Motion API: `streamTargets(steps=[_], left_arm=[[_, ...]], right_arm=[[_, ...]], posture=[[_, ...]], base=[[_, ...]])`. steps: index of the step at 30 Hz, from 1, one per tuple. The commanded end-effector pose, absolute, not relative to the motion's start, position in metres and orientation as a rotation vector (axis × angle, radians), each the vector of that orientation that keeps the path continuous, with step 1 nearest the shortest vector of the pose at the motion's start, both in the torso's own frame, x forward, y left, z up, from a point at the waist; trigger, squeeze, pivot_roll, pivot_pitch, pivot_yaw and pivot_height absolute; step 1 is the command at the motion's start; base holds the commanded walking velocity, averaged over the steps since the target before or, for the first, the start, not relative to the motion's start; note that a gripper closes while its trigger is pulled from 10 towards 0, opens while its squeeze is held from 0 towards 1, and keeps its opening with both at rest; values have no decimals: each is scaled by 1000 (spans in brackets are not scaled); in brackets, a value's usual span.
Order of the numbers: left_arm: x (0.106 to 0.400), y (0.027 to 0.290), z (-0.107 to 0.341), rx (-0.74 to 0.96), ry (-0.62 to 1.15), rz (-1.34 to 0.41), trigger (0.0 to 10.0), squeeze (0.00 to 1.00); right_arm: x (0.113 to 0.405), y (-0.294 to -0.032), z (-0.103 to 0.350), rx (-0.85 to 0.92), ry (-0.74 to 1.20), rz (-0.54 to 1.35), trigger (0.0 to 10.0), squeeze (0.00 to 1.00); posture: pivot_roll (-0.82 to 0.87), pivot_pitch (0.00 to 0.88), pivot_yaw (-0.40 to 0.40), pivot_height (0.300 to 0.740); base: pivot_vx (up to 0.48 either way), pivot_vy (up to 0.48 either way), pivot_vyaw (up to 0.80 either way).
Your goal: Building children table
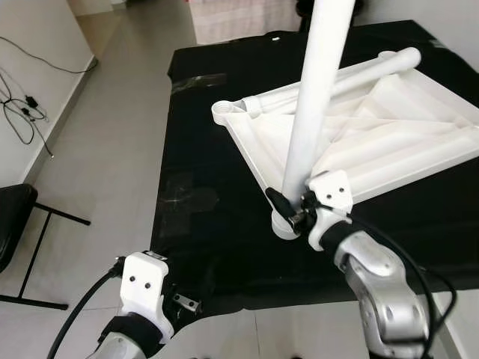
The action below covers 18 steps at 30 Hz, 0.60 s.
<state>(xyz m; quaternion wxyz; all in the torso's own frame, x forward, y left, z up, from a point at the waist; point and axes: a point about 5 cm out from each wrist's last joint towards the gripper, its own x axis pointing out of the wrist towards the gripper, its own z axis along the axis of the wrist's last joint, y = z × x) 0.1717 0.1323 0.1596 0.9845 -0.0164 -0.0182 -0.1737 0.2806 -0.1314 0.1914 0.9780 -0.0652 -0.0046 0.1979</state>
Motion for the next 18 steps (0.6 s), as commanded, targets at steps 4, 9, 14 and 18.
streamTargets(steps=[4,9,14,18], left_arm=[[172,136,153,-18,-9,-334,10000,0],[173,133,151,-14,-5,-349,10000,0],[174,130,151,-27,-7,-362,10000,0],[172,128,152,-33,-9,-365,10000,0]], right_arm=[[288,-118,178,-60,92,509,10000,0],[289,-106,188,-38,26,811,10000,1000],[298,-118,180,-253,78,1129,10000,0],[318,-122,187,-211,85,1186,10000,0]], posture=[[-27,194,53,740],[-26,187,55,740],[-14,187,47,740],[-5,190,45,740]], base=[[0,0,0],[0,0,0],[0,0,0],[0,0,0]])
